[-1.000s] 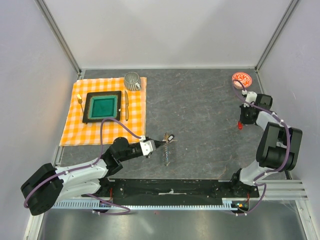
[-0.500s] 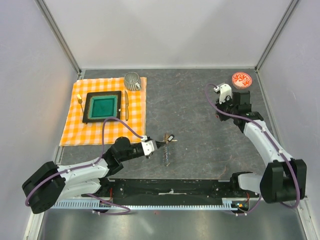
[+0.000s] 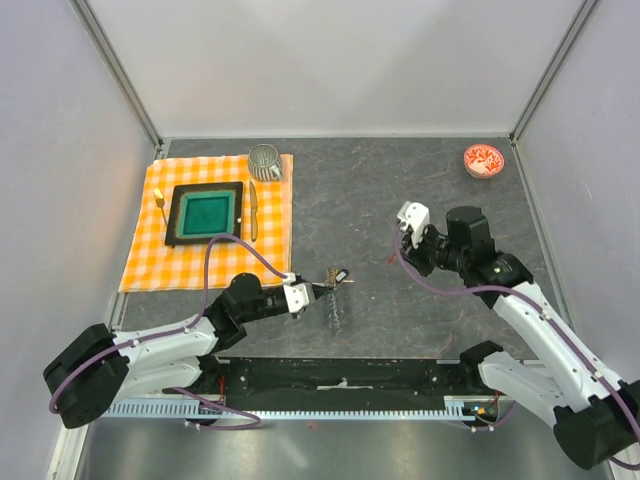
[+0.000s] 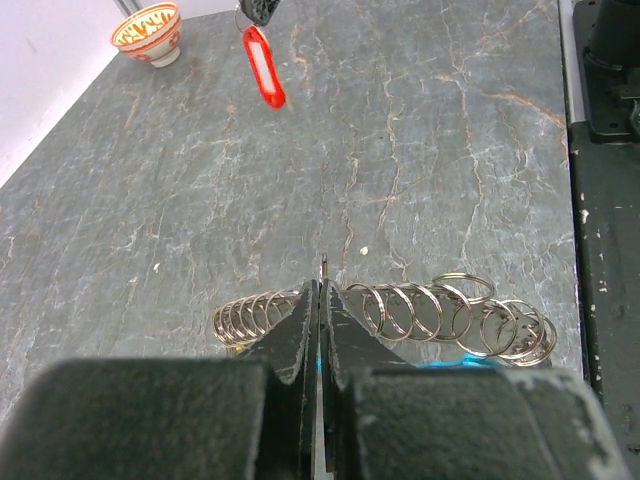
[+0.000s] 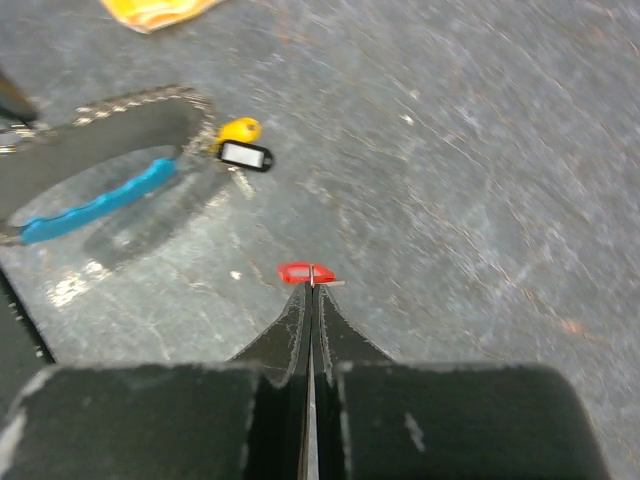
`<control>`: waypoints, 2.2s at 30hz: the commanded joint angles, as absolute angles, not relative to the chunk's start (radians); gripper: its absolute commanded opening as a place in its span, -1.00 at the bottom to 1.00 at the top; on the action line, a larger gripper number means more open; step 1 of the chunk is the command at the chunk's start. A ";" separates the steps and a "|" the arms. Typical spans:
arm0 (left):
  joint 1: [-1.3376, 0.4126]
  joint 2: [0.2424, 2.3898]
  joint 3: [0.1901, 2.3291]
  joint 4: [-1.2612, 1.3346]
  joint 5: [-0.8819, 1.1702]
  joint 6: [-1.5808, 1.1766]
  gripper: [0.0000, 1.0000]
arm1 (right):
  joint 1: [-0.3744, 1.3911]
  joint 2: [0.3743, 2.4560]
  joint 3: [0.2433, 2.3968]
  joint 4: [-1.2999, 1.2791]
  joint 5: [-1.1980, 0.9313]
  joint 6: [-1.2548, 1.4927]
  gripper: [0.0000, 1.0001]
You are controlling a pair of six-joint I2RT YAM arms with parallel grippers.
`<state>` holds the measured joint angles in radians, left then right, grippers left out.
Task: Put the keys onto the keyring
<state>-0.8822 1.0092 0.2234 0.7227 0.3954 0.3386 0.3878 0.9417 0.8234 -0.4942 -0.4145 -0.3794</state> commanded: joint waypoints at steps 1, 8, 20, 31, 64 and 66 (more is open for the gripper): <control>-0.888 0.985 0.275 0.738 0.440 0.385 -0.96 | 0.471 0.876 0.798 -0.491 -0.491 -0.417 -0.98; -0.890 0.933 0.293 0.704 0.465 0.406 -0.96 | 0.604 0.830 0.781 -0.451 -0.517 -0.373 -1.00; -0.897 0.980 0.416 0.618 0.544 0.442 -0.96 | 0.753 0.767 0.753 -0.405 -0.439 -0.385 -1.00; -0.902 1.057 0.453 0.598 0.572 0.468 -0.96 | 0.885 0.752 0.716 -0.386 -0.278 -0.443 -1.00; -0.916 1.086 0.474 0.611 0.606 0.459 -0.96 | 1.031 0.810 0.709 -0.362 -0.087 -0.437 -1.00; -0.916 1.088 0.474 0.618 0.611 0.457 -0.97 | 1.032 0.810 0.709 -0.362 -0.086 -0.437 -1.00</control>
<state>-0.9066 1.0931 0.4313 0.5468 0.5804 0.4286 1.0214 0.8093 0.7090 -0.4007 -0.0990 -0.4347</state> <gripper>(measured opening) 0.025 0.007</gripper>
